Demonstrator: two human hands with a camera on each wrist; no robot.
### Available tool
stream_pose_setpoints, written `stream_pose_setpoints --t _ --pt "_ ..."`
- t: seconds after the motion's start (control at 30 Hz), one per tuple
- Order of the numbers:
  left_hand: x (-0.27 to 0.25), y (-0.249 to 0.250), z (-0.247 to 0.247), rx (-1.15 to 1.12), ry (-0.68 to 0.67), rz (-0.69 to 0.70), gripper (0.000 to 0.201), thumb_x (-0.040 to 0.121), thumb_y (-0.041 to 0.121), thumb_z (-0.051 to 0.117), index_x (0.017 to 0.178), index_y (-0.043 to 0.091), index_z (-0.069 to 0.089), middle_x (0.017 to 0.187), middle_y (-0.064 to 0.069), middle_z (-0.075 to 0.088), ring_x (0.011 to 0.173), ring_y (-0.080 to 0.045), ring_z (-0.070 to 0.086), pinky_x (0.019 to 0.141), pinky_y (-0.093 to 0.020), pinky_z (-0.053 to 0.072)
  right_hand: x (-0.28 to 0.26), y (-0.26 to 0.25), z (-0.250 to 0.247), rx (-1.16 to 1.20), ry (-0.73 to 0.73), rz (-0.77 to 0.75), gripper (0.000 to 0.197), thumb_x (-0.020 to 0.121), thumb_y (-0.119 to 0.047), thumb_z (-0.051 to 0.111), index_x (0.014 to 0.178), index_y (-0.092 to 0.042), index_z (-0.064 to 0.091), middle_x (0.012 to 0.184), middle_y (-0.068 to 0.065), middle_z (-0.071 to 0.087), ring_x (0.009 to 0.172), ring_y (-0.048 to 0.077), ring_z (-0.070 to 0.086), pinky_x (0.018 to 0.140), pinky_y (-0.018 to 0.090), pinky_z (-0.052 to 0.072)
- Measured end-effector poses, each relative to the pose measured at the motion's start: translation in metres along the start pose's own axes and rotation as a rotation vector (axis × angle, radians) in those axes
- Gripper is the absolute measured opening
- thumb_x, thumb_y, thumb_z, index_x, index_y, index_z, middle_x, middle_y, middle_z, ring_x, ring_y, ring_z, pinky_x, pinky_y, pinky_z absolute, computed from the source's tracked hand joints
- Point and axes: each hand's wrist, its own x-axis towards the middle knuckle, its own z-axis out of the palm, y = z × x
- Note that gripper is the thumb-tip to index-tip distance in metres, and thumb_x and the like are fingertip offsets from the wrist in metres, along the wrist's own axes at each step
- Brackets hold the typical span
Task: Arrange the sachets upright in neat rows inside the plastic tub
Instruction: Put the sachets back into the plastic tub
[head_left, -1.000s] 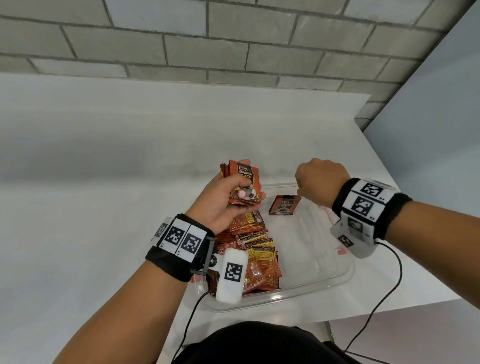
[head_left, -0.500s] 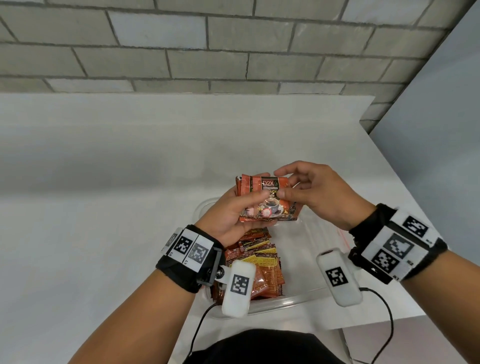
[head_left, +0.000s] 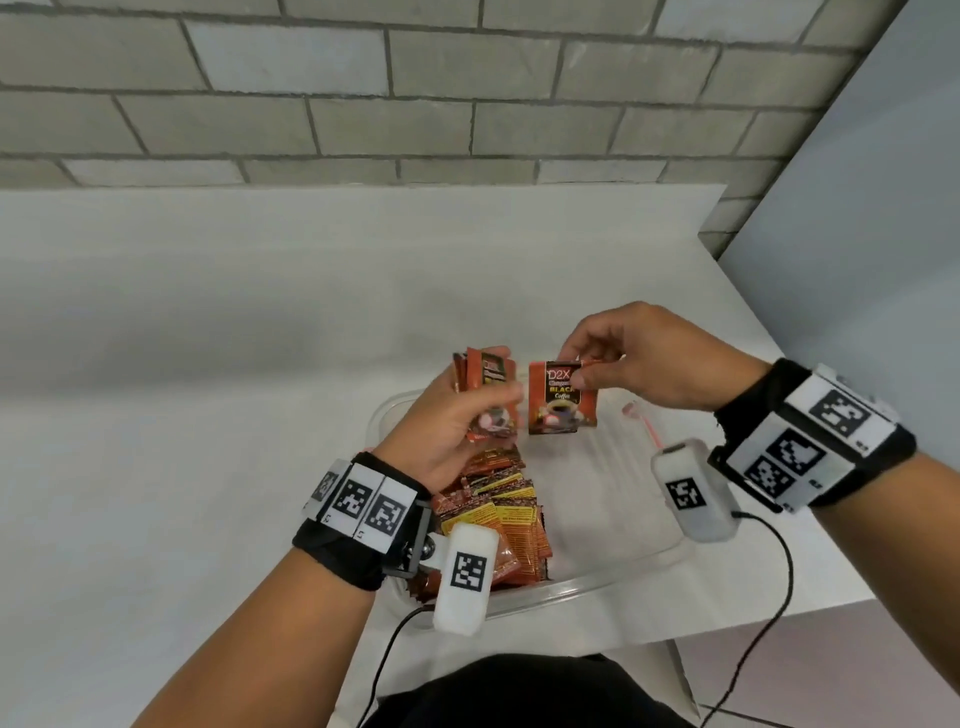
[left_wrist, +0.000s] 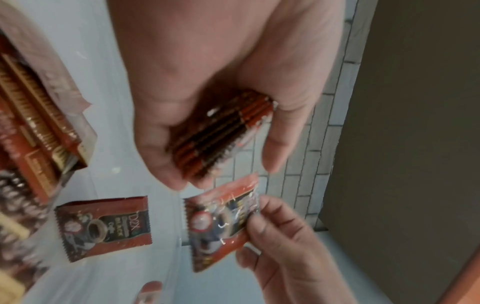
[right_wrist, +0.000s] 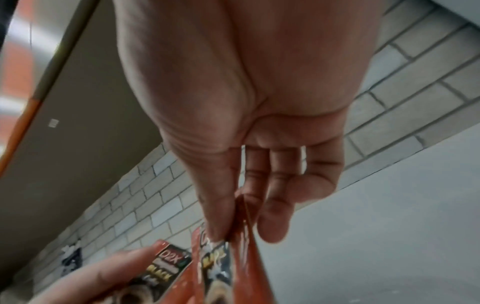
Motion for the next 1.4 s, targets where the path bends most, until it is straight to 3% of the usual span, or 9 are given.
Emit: stream_pose_setpoints --t 0.1,0.2,0.33,0.47,0.63,0.9,1.07,1.27,1.4 --pt "0.001 0.006 -0.01 -0.075 0.1 -0.004 0.035 0.08 0.016 0.065 0.114 0.017 0.057 0.085 -0.007 0.063 0.069 -0.019 0.064 0.074 -0.039 0.051 0.01 0.013 0.001 -0.214 -0.017 0.085 0.015 0.082 -0.019 0.072 0.08 -0.027 0.06 0.079 -0.009 0.061 0.07 0.006 0.055 0.059 0.02 0.04" --pt "-0.001 0.008 -0.013 -0.076 0.121 0.007 0.02 0.088 0.015 0.06 0.107 0.017 0.058 0.082 -0.007 0.063 0.067 -0.02 0.064 0.072 -0.037 0.051 0.021 0.019 0.02 -0.37 -0.099 0.14 0.013 0.082 -0.017 0.071 0.08 -0.021 0.059 0.078 -0.007 0.058 0.066 0.008 0.052 0.059 0.023 0.04" --pt "-0.007 0.008 -0.014 -0.078 0.106 0.026 0.035 0.081 0.017 0.064 0.116 0.017 0.058 0.082 -0.007 0.065 0.069 -0.021 0.064 0.073 -0.038 0.05 0.033 0.023 0.04 -0.538 -0.183 0.149 0.017 0.08 -0.015 0.07 0.075 -0.023 0.056 0.084 -0.001 0.057 0.079 0.02 0.056 0.064 0.027 0.041" --pt "-0.011 0.007 -0.016 -0.099 0.104 0.037 0.029 0.084 0.015 0.062 0.113 0.017 0.058 0.082 -0.007 0.065 0.069 -0.02 0.064 0.075 -0.039 0.05 0.036 0.018 0.047 -0.672 -0.216 0.164 0.001 0.082 -0.012 0.064 0.083 -0.013 0.064 0.085 0.007 0.06 0.072 0.022 0.054 0.05 0.022 0.034" --pt "-0.015 0.008 -0.019 -0.1 0.112 0.05 0.048 0.072 0.021 0.066 0.118 0.016 0.059 0.085 -0.008 0.065 0.069 -0.02 0.065 0.076 -0.039 0.05 0.036 0.013 0.05 -0.775 -0.192 0.187 0.011 0.084 -0.014 0.061 0.092 -0.007 0.065 0.081 0.005 0.051 0.068 0.024 0.051 0.049 0.021 0.031" --pt "-0.014 0.008 -0.022 -0.099 0.13 0.032 0.022 0.087 0.013 0.06 0.109 0.017 0.061 0.081 -0.007 0.066 0.068 -0.02 0.065 0.073 -0.037 0.049 0.038 0.013 0.052 -0.749 -0.17 0.197 0.015 0.085 -0.017 0.065 0.095 -0.007 0.067 0.092 0.01 0.063 0.07 0.025 0.054 0.055 0.024 0.037" --pt "-0.013 0.009 -0.021 -0.087 0.124 0.031 0.028 0.087 0.014 0.06 0.114 0.018 0.06 0.081 -0.007 0.066 0.067 -0.019 0.065 0.071 -0.037 0.05 0.039 0.009 0.054 -0.831 -0.174 0.195 0.014 0.088 -0.013 0.061 0.098 -0.005 0.066 0.08 0.005 0.05 0.067 0.023 0.049 0.053 0.024 0.035" --pt "-0.014 0.01 -0.023 -0.099 0.121 0.03 0.035 0.08 0.017 0.064 0.114 0.017 0.06 0.082 -0.007 0.066 0.068 -0.02 0.066 0.074 -0.039 0.05 0.039 0.0 0.054 -0.915 -0.215 0.19 0.007 0.091 -0.01 0.055 0.087 -0.006 0.058 0.064 0.0 0.036 0.051 0.013 0.036 0.044 0.023 0.026" --pt "-0.014 0.009 -0.024 -0.098 0.117 0.032 0.043 0.074 0.019 0.067 0.116 0.017 0.06 0.083 -0.008 0.066 0.068 -0.02 0.066 0.075 -0.039 0.049 0.037 -0.004 0.053 -0.953 -0.219 0.182 0.023 0.092 -0.009 0.049 0.071 -0.008 0.042 0.065 0.001 0.034 0.051 0.013 0.034 0.045 0.025 0.026"
